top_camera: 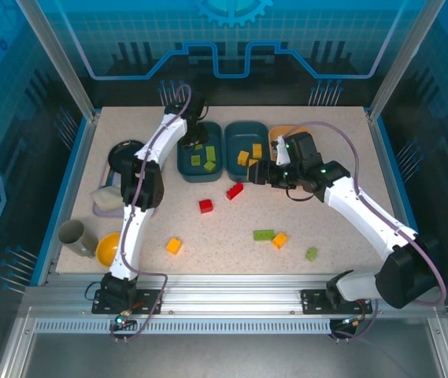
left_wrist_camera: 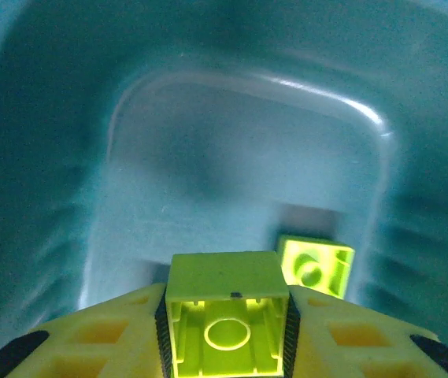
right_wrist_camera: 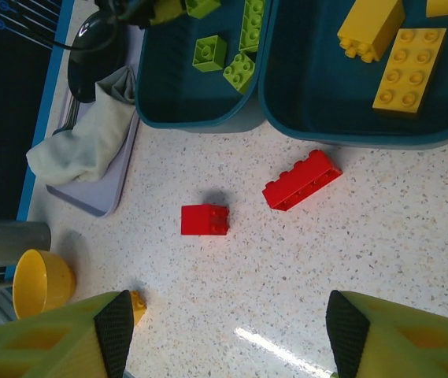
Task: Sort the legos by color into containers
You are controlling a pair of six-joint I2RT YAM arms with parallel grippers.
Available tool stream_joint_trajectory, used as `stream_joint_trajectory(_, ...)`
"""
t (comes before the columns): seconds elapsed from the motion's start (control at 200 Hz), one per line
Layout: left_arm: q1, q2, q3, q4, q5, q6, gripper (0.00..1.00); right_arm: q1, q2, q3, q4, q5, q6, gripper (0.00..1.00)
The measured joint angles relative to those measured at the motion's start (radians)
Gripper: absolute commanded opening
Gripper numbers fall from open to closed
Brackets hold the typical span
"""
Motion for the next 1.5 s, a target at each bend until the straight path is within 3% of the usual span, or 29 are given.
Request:
stream_joint_trajectory(0.075, 0.001, 0.035, 0.021, -0.005, 0.0, 0.0, 0.44, -0.001, 0.015, 0.008, -0.006, -0.004, 0.0, 0.69)
stream_joint_trajectory(0.205, 0.001, 0.044, 0.024, -0.013, 0.003, 0.0, 0.64, -0.001, 0.041, 0.018, -0.023, 0.0, -0.004, 0.69)
stream_joint_trajectory(0.415, 0.001, 0.021, 0.013, -0.015, 0.005, -0.002, 0.72, -0.001, 0.059, 0.021, -0.059, 0.038, -0.036, 0.68)
stream_joint_trajectory(0.555, 0.001, -0.079, -0.023, -0.016, 0.019, -0.006, 0.73, 0.01, 0.076, 0.046, -0.096, 0.084, -0.078, 0.68)
stream_joint_trajectory(0.73, -0.002, -0.381, -0.234, 0.009, 0.029, -0.061, 0.75, 0.153, 0.122, 0.105, -0.105, 0.136, -0.201, 0.7)
stream_joint_trajectory(0.94, -0.007, -0.938, -0.761, 0.043, 0.011, -0.18, 0.76, 0.421, 0.241, 0.124, -0.084, 0.135, -0.343, 0.74)
stream_joint_trajectory(1.105, -0.023, -1.321, -1.147, -0.011, -0.013, -0.295, 0.75, 0.564, 0.366, 0.142, -0.06, 0.14, -0.379, 0.73)
stream_joint_trajectory(1.26, -0.075, -1.533, -1.337, -0.095, -0.017, -0.375, 0.75, 0.574, 0.369, 0.128, -0.087, 0.257, -0.295, 0.73)
stream_joint_trajectory(1.37, -0.129, -1.598, -1.381, -0.117, -0.016, -0.402, 0.75, 0.554, 0.277, 0.052, -0.174, 0.396, -0.154, 0.78)
stream_joint_trajectory(1.5, -0.195, -1.612, -1.405, -0.107, -0.016, -0.407, 0.75, 0.409, 0.074, -0.125, -0.319, 0.459, 0.084, 0.78)
